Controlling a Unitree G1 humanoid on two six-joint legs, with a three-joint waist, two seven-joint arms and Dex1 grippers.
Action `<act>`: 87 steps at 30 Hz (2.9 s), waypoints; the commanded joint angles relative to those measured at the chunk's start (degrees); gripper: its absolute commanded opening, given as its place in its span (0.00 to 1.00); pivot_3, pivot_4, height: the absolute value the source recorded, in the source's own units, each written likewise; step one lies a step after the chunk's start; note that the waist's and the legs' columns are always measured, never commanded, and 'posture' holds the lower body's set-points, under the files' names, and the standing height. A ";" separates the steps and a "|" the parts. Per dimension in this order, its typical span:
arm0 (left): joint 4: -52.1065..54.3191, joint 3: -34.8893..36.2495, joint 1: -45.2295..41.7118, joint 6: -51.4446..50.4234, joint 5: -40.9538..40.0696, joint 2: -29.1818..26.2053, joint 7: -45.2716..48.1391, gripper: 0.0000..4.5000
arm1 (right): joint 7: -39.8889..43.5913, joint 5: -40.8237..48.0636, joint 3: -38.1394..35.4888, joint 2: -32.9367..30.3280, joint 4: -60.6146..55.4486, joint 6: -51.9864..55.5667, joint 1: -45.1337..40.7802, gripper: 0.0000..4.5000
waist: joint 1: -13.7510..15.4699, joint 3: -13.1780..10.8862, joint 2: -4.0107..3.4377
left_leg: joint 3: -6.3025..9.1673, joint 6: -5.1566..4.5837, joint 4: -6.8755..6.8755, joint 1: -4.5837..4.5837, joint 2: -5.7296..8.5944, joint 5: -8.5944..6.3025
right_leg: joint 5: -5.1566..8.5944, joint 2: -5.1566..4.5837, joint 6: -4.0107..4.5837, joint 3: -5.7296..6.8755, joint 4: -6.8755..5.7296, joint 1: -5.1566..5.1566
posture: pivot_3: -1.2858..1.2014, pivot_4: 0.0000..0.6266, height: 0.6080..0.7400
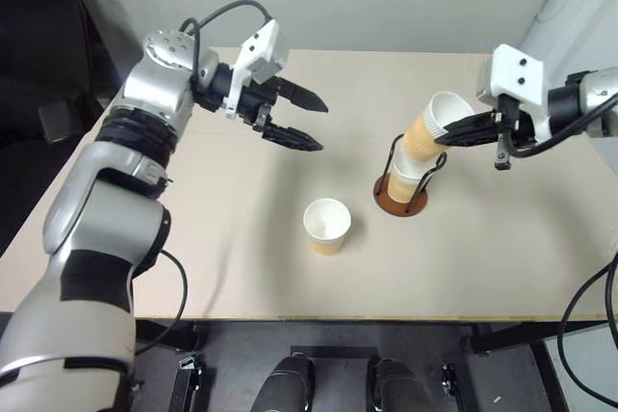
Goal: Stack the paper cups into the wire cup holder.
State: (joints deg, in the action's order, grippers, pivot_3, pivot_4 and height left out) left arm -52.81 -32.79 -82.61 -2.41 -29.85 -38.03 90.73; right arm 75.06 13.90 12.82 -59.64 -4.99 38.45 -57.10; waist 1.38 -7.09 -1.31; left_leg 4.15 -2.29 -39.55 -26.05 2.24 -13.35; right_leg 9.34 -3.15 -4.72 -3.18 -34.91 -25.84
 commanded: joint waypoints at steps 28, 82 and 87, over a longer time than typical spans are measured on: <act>3.24 0.23 -0.28 -0.42 -1.11 -1.78 1.77 0.87 | 3.37 -11.07 3.58 6.87 9.83 -12.10 -1.73 0.36 | -0.31 -0.01 -0.01 | 0.08 0.04 0.06 -0.01 -0.04 0.03 | -0.06 -0.05 0.02 -0.01 -0.01 -0.01 | 0.52 0.24 1.00; 5.62 -23.42 -7.79 10.60 11.33 8.40 1.77 0.87 | 2.01 14.98 -18.81 -18.49 -10.91 11.10 9.55 0.60 | 0.51 -0.05 0.07 | -0.09 -0.05 0.18 -0.01 -0.04 0.00 | 0.04 -0.21 -0.48 -0.08 -0.01 0.07 | 0.52 0.24 1.00; 8.20 -25.95 -6.22 11.59 11.45 7.10 1.77 0.87 | 2.16 15.19 -18.56 -18.53 -11.09 11.40 9.44 0.60 | 0.47 -0.04 0.07 | -0.15 -0.06 0.09 0.04 -0.03 -0.01 | 0.04 -0.15 -0.48 -0.02 -0.06 0.10 | 0.52 0.24 1.00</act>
State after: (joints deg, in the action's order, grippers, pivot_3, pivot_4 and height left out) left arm -46.26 -59.00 -88.28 8.65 -18.11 -30.43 90.82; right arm 77.07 28.08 -5.21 -77.04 -15.69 50.23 -46.16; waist 1.85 -7.13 -1.24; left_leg 4.04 -2.35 -39.52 -26.03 2.18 -13.35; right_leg 9.37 -3.33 -5.20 -3.23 -34.98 -25.73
